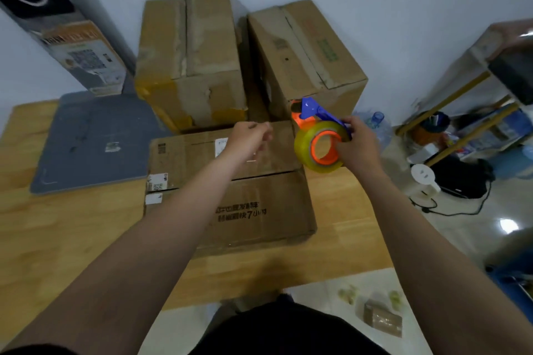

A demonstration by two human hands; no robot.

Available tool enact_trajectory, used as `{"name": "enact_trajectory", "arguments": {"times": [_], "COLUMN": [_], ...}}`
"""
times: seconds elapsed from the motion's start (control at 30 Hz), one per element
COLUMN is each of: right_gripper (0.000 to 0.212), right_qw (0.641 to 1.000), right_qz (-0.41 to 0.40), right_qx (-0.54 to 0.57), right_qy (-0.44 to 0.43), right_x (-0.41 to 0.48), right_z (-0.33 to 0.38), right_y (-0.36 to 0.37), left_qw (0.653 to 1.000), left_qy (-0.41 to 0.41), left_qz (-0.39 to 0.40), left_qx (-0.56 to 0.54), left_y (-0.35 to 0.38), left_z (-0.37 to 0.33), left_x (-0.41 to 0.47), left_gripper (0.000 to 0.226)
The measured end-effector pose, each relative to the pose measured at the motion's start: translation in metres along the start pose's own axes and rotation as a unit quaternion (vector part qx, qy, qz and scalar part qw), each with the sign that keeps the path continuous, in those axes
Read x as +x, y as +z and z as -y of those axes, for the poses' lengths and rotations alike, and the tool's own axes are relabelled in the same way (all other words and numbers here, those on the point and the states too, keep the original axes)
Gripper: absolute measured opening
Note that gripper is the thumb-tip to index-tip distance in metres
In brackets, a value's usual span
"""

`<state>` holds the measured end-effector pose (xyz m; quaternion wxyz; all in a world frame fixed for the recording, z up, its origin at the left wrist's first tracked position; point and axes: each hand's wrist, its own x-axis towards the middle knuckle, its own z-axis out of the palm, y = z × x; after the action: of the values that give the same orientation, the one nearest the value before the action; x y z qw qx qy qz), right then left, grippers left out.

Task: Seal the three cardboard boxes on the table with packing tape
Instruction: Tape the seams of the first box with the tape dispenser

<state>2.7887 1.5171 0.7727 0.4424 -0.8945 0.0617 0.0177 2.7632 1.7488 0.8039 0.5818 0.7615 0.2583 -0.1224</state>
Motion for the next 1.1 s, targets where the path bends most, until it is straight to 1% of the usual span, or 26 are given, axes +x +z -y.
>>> {"name": "enact_trajectory", "arguments": {"times": [0.03, 0.1, 0.17, 0.3, 0.43, 0.5, 0.6, 0.77, 0.8, 0.87, 0.97, 1.03, 1.1], "right_gripper": [0.049, 0.050, 0.050, 0.049, 0.051, 0.050, 0.050, 0.050, 0.051, 0.054, 0.067, 0.066, 0.059], "right_qw": [1.000, 0.997, 0.995, 0.989, 0.983, 0.980, 0.976, 0.976, 0.976, 0.975, 0.971, 0.967, 0.961], "right_qz": [0.003, 0.013, 0.026, 0.037, 0.046, 0.048, 0.048, 0.053, 0.052, 0.049, 0.049, 0.047, 0.041], "right_qx": [0.001, 0.009, 0.025, 0.017, -0.002, -0.008, -0.020, -0.031, -0.033, -0.042, -0.078, -0.099, -0.116], "right_qy": [-0.024, -0.069, -0.096, -0.140, -0.180, -0.193, -0.210, -0.209, -0.209, -0.215, -0.220, -0.230, -0.246], "right_x": [-0.003, -0.009, -0.015, -0.029, -0.038, -0.043, -0.049, -0.054, -0.055, -0.055, -0.053, -0.053, -0.053], "right_z": [0.012, 0.035, 0.057, 0.095, 0.121, 0.132, 0.145, 0.157, 0.160, 0.164, 0.164, 0.164, 0.164], "right_y": [0.006, 0.019, 0.033, 0.063, 0.090, 0.102, 0.115, 0.128, 0.129, 0.132, 0.135, 0.138, 0.139], "left_qw": [0.998, 0.992, 0.987, 0.980, 0.978, 0.979, 0.974, 0.963, 0.961, 0.953, 0.947, 0.953, 0.963], "left_qy": [-0.030, -0.060, -0.066, -0.071, -0.058, -0.058, -0.068, -0.110, -0.119, -0.137, -0.153, -0.156, -0.152], "left_qz": [0.015, 0.047, 0.064, 0.056, 0.049, 0.041, 0.037, 0.055, 0.055, 0.058, 0.058, 0.057, 0.062], "left_qx": [-0.050, -0.099, -0.132, -0.180, -0.192, -0.193, -0.214, -0.239, -0.245, -0.266, -0.277, -0.253, -0.214], "left_y": [-0.011, -0.036, -0.062, -0.106, -0.144, -0.160, -0.180, -0.200, -0.203, -0.209, -0.216, -0.218, -0.220], "left_z": [-0.006, -0.012, -0.013, -0.011, -0.005, 0.000, 0.008, 0.018, 0.020, 0.022, 0.027, 0.029, 0.031], "left_x": [-0.008, -0.021, -0.031, -0.045, -0.054, -0.056, -0.055, -0.053, -0.052, -0.051, -0.047, -0.044, -0.042], "left_gripper": [0.027, 0.030, 0.034, 0.040, 0.048, 0.048, 0.040, 0.017, 0.019, 0.029, 0.042, 0.044, 0.039]}}
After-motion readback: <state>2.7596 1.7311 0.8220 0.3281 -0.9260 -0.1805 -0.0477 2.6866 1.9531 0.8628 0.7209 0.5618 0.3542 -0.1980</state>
